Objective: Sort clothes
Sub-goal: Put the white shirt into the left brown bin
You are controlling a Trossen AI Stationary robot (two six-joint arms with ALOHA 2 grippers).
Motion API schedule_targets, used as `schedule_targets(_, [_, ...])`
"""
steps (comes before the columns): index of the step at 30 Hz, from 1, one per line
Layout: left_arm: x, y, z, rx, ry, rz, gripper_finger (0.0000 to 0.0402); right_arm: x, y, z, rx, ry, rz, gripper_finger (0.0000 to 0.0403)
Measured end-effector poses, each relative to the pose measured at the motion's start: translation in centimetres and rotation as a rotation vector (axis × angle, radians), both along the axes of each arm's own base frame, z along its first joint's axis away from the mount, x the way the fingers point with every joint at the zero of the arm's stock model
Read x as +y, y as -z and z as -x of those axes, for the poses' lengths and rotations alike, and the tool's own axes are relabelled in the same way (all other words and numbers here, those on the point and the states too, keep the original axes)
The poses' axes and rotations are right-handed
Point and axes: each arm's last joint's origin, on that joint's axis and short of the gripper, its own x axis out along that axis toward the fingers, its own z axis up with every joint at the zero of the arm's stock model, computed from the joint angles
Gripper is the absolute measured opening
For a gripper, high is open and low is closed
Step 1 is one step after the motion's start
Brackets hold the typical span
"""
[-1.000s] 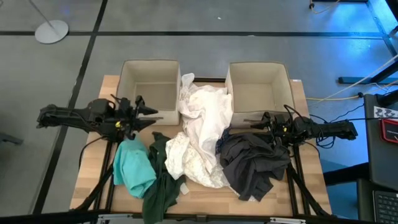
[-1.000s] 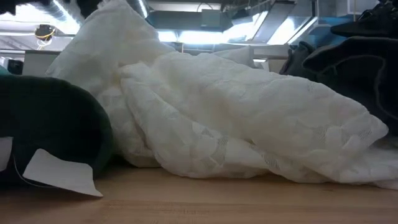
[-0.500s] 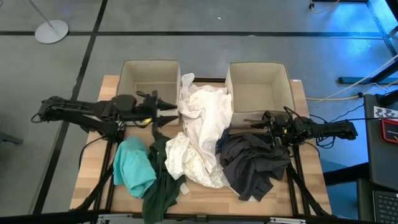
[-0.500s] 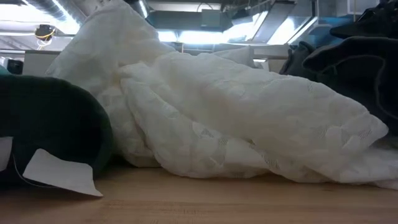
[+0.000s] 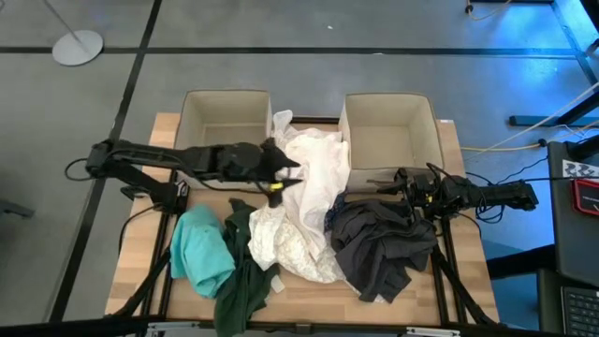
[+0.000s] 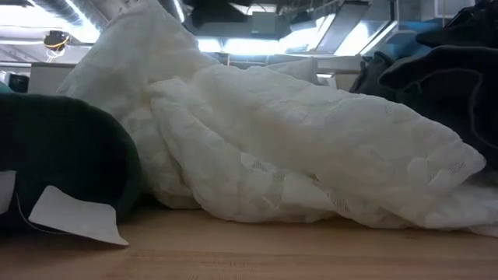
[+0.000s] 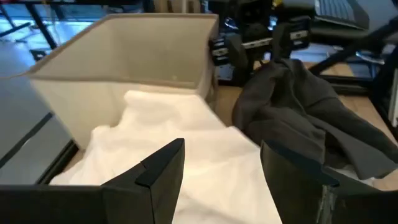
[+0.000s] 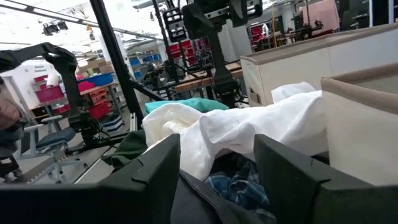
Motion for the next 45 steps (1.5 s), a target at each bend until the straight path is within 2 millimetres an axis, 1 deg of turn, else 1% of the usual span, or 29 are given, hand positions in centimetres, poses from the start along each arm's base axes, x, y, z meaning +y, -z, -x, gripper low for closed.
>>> schedule_targets(4, [-0.6, -0.1, -2.4, 0.069, 0.018, -0.007, 0.0203, 0.1, 0.1, 0.0, 0.01, -0.034, 0.005, 0.0209])
schedule_targets(10, [-1.7, 0.0, -5.1, 0.162, 0.025, 0.029, 0.0203, 0.1, 0.7, 0.0, 0.067, -0.043, 0.007, 0.0209])
schedule_targets(14, [-2.8, 0.7, -6.4, 0.209, 0.05, 0.024, 0.0203, 0.1, 0.9, -0.1, 0.09, -0.043, 0.008, 0.0209])
schedule_targets(17, [-3.3, 1.6, -7.2, 0.241, 0.061, 0.021, 0.0203, 0.1, 0.9, -0.1, 0.094, -0.044, -0.008, 0.0209])
schedule_targets(24, [-3.7, 4.3, -8.6, 0.322, 0.061, 0.018, 0.0203, 0.1, 0.9, -0.1, 0.097, -0.044, -0.012, 0.0209])
schedule_targets(29, [-3.4, 5.8, -9.3, 0.368, 0.051, 0.017, 0.0203, 0.1, 0.9, -0.1, 0.099, -0.043, -0.012, 0.0209])
schedule_targets(39, [-3.1, 6.7, -9.8, 0.387, 0.047, 0.012, 0.0203, 0.1, 1.0, 0.0, 0.103, -0.042, -0.009, 0.0209])
schedule_targets(45, [-2.8, 7.9, -10.2, 0.423, 0.037, 0.012, 0.0203, 0.1, 1.0, 0.0, 0.106, -0.041, -0.009, 0.0209])
